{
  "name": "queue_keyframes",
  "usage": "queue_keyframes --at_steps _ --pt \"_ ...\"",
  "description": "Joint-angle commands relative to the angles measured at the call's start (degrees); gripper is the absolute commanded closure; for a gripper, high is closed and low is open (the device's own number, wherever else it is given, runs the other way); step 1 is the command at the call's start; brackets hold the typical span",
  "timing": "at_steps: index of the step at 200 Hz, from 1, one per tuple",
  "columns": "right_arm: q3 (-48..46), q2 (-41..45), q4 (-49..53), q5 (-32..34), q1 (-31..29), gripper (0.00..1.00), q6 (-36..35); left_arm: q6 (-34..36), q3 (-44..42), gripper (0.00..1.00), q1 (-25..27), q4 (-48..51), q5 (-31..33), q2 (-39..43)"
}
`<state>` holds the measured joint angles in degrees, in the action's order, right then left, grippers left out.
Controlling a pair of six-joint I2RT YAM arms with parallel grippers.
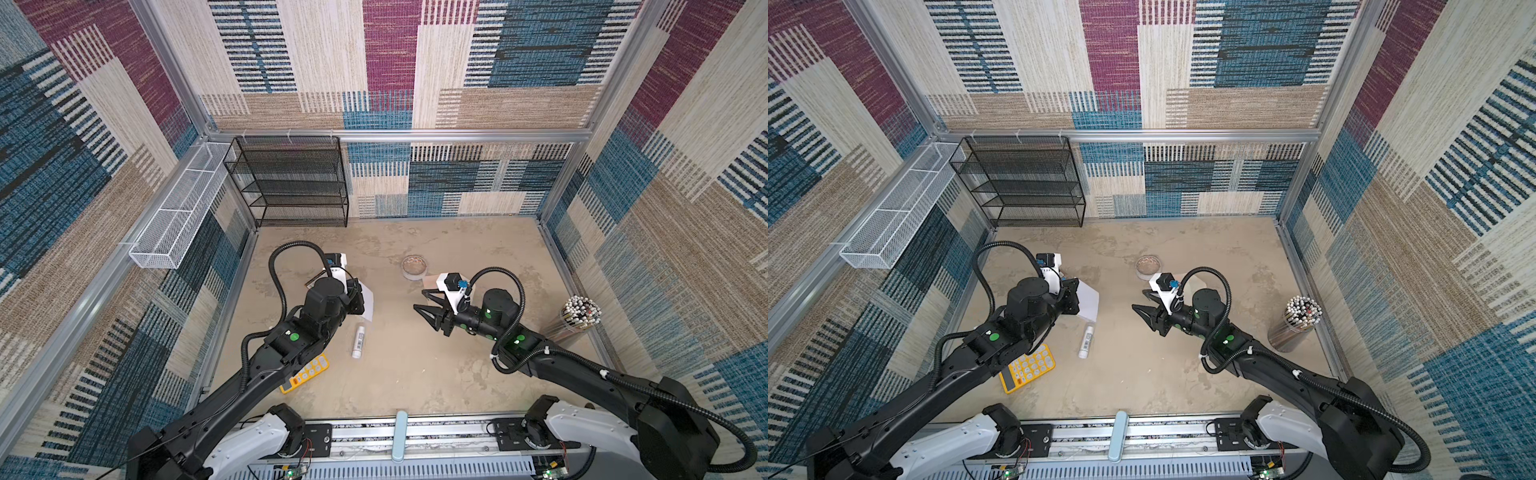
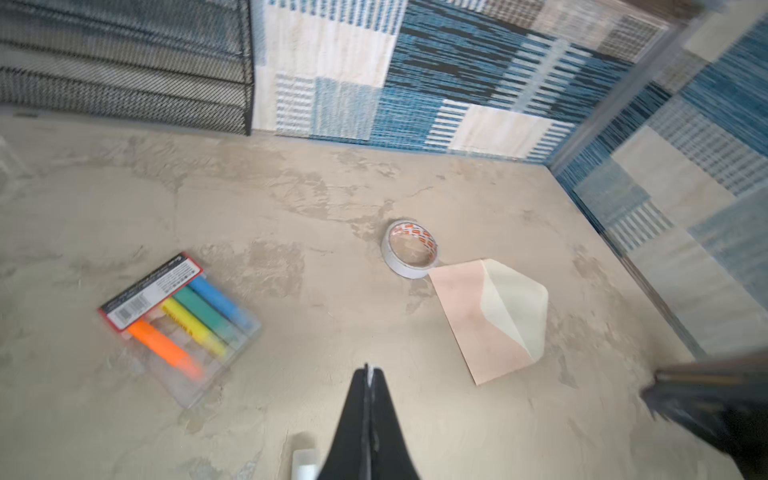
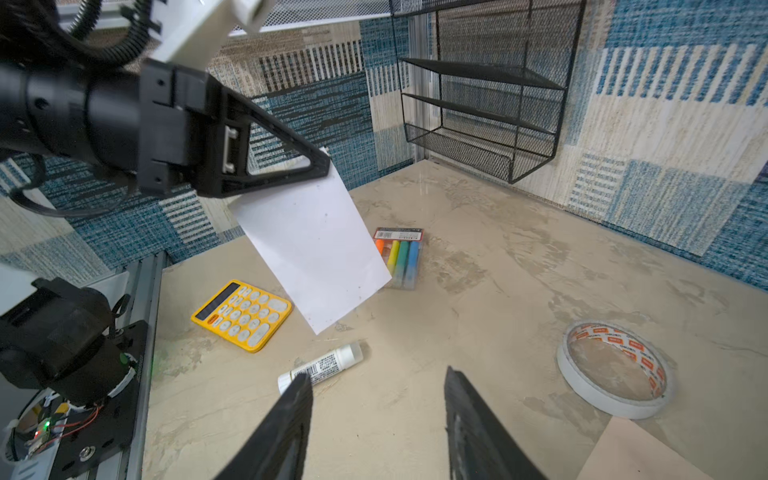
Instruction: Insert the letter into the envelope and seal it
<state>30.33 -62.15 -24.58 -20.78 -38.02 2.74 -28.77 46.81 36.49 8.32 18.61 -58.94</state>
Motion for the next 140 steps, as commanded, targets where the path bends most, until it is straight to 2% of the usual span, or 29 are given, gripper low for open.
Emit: queue_keyframes --at_steps 1,21,69,86,118,140 --pt "-1.1 2.4 -2.7 3.2 -0.1 0.45 2.8 -12.5 -0.7 1.0 -0.3 -6.6 5.8 -3.6" --pt "-2.4 4.5 -2.4 4.5 -0.1 0.45 2.3 -17.6 -0.7 1.0 -0.4 -10.1 8.5 -7.0" --pt "-3.9 7.6 -1.2 5.1 -0.1 0.44 2.7 -35.9 -2.3 1.0 -0.5 -18.0 17.8 -15.1" --pt "-4.3 8.6 -1.0 5.5 0.0 0.44 2.7 -40.7 -0.6 1.0 -0.5 -17.2 19.9 -18.6" --pt "-4.0 9.8 1.5 6.2 -0.1 0.44 1.2 -45.6 0.9 1.0 0.6 -20.3 26.2 -24.8" --pt "-4.4 10.7 1.7 6.6 -0.1 0.44 0.8 -46.9 1.1 1.0 0.7 -23.8 28.3 -28.3"
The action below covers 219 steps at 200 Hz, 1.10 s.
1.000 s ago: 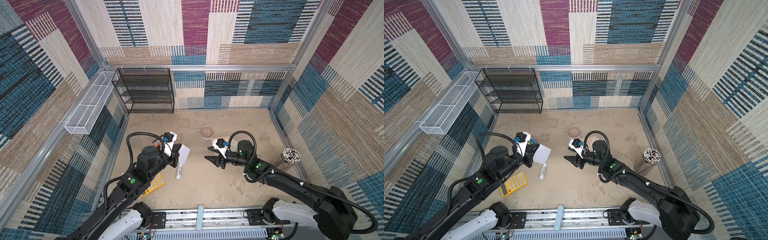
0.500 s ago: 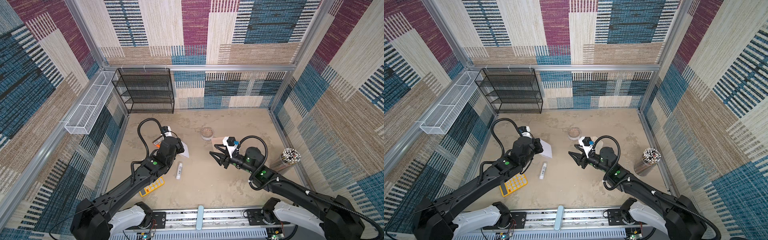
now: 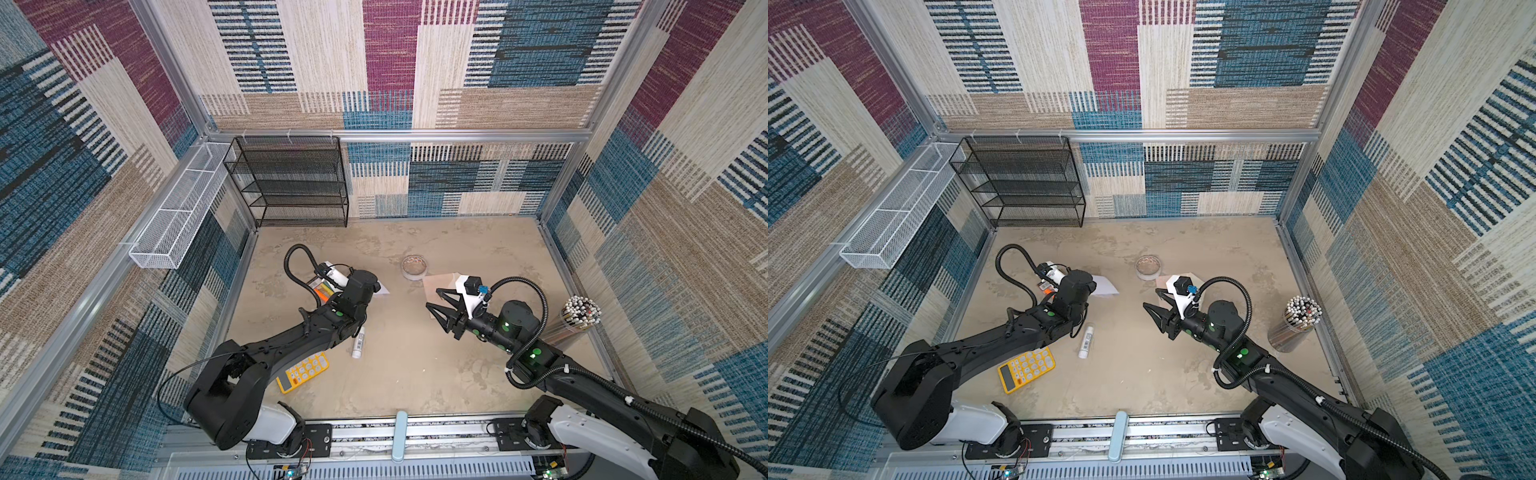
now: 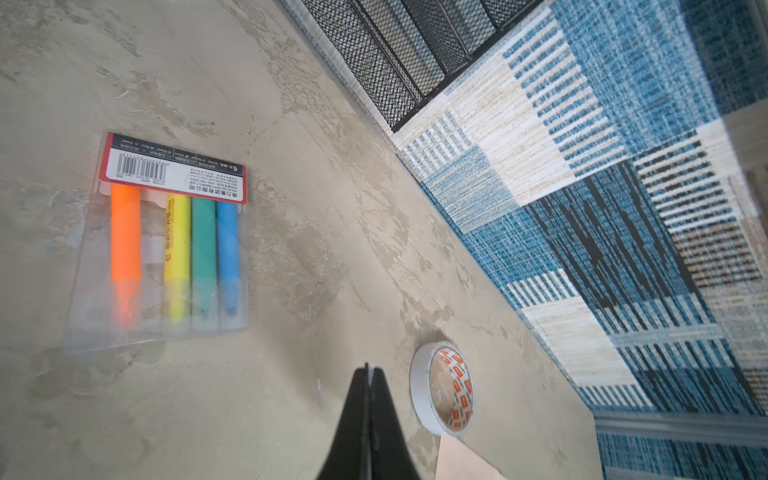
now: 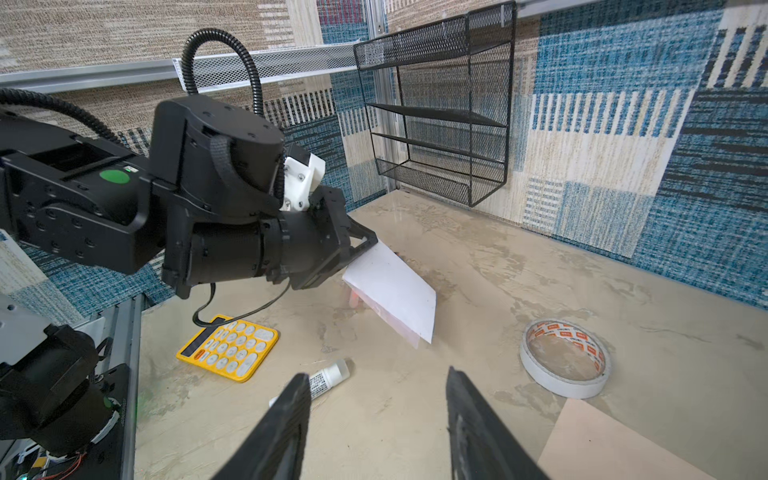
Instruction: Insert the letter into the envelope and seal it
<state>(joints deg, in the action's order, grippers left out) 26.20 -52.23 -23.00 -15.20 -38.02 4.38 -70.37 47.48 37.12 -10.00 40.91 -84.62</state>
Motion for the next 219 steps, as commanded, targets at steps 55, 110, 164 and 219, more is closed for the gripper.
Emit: queue_keyframes --at_steps 55,110,164,219 --pt "0.2 2.4 1.7 1.2 -0.1 0.44 -0.9 -9.8 0.8 1.0 0.0 -9.7 6.6 -10.4" --pt "0.3 3.7 3.8 2.4 -0.1 0.44 -2.1 -13.6 -4.4 0.85 0.1 -5.7 6.1 -8.9" --pt "1.5 0.9 2.4 1.3 -0.1 0.44 -1.6 -13.6 -5.6 0.61 0.1 -3.8 4.6 -8.3" --pt "0.0 1.8 1.4 1.6 -0.1 0.45 -0.1 -15.2 -6.3 0.47 0.1 -1.3 2.1 -8.1"
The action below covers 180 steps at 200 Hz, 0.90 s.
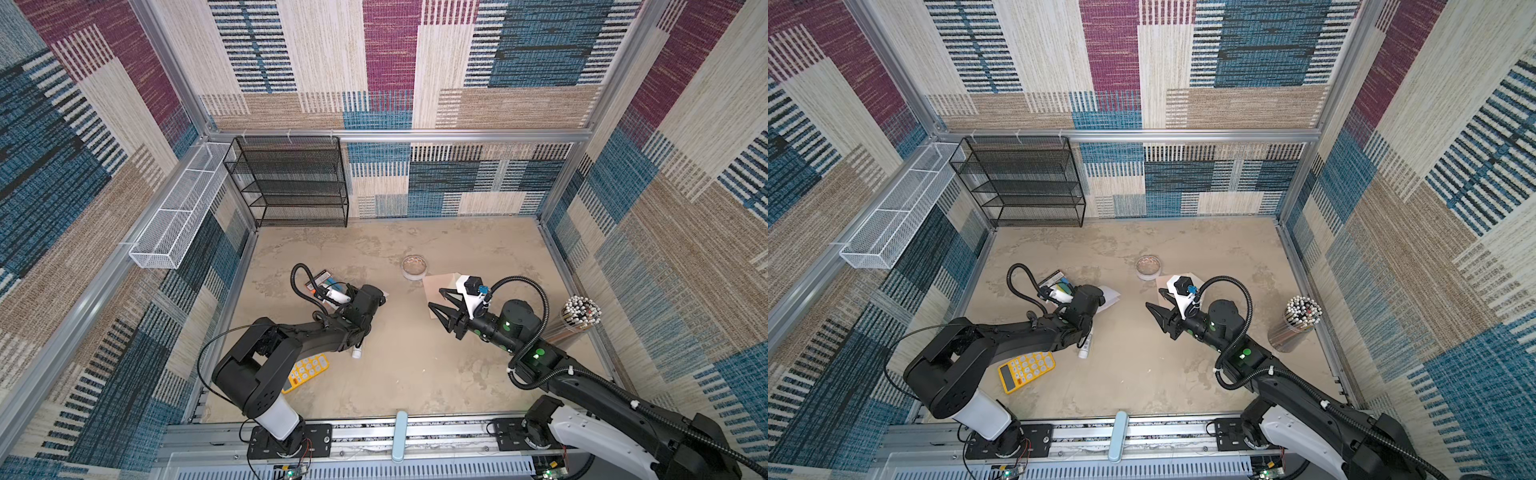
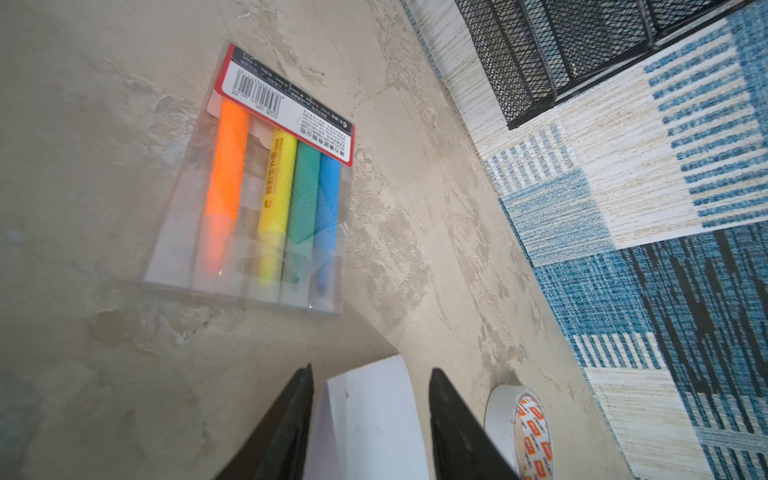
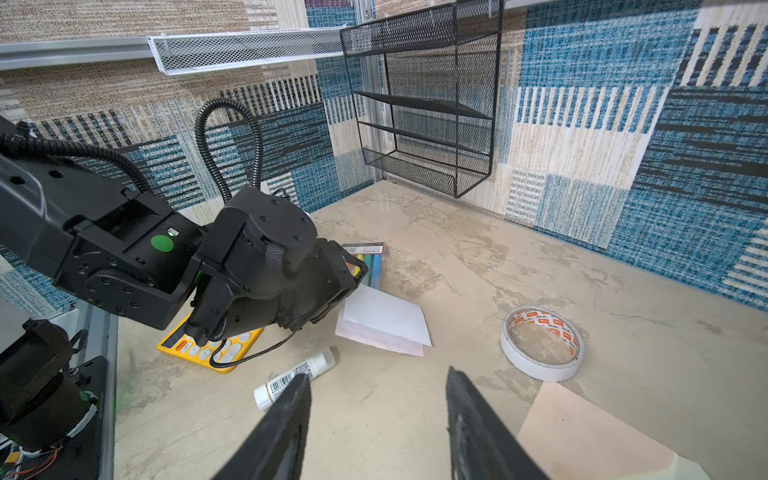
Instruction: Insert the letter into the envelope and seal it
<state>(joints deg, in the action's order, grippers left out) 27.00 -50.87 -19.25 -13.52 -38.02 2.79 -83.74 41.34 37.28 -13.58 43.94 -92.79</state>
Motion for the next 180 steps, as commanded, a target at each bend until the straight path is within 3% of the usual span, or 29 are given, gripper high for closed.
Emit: queue_keyframes --at_steps 1,126,180 --pt "-0.8 0.4 -2.4 -0.1 -0.1 0.45 1.5 -1.8 0.0 0.47 0.0 2.3 -1.0 0.0" --pt "-1.6 0.3 -3.4 0.4 -0.1 0.45 2.0 -3.8 4.7 0.38 5.9 2.7 -6.6 -4.9" --pt "-0.8 0.1 -2.9 0.9 -0.1 0.44 1.2 -3.0 6.3 0.26 7.3 6.8 -8.1 -1.9"
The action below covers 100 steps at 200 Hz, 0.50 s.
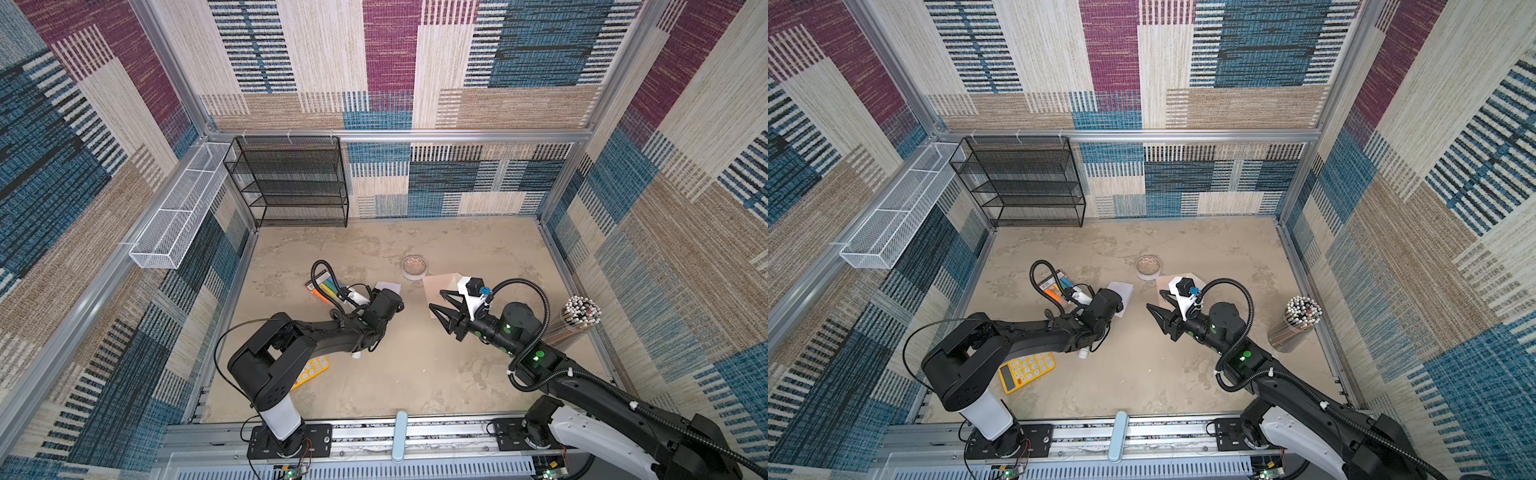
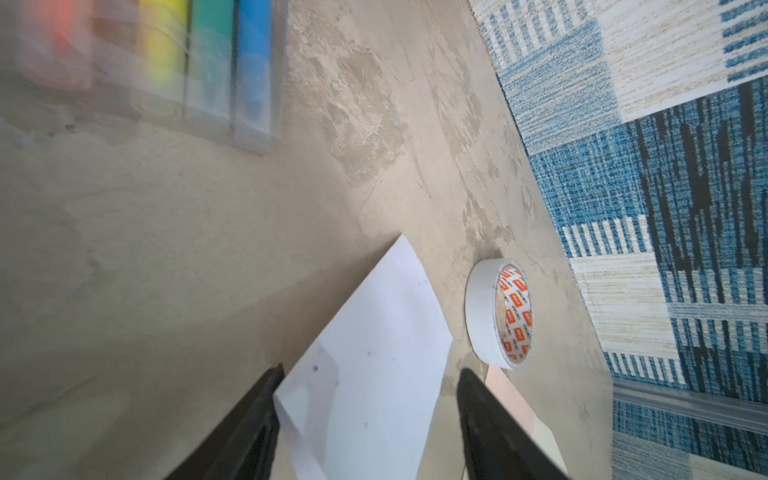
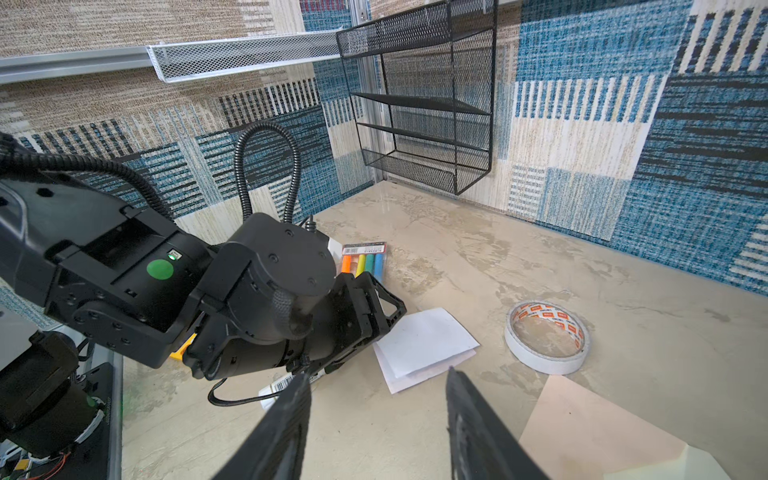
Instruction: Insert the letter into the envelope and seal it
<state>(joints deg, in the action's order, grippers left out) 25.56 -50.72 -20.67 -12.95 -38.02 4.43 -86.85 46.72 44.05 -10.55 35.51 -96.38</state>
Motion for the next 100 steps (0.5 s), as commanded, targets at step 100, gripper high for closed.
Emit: queue_keyframes --at_steps 100 --pt "4.3 -2.9 2.8 7.0 -0.1 0.39 -1.6 1.8 -4.5 0.12 1.7 8.0 -1.8 10.6"
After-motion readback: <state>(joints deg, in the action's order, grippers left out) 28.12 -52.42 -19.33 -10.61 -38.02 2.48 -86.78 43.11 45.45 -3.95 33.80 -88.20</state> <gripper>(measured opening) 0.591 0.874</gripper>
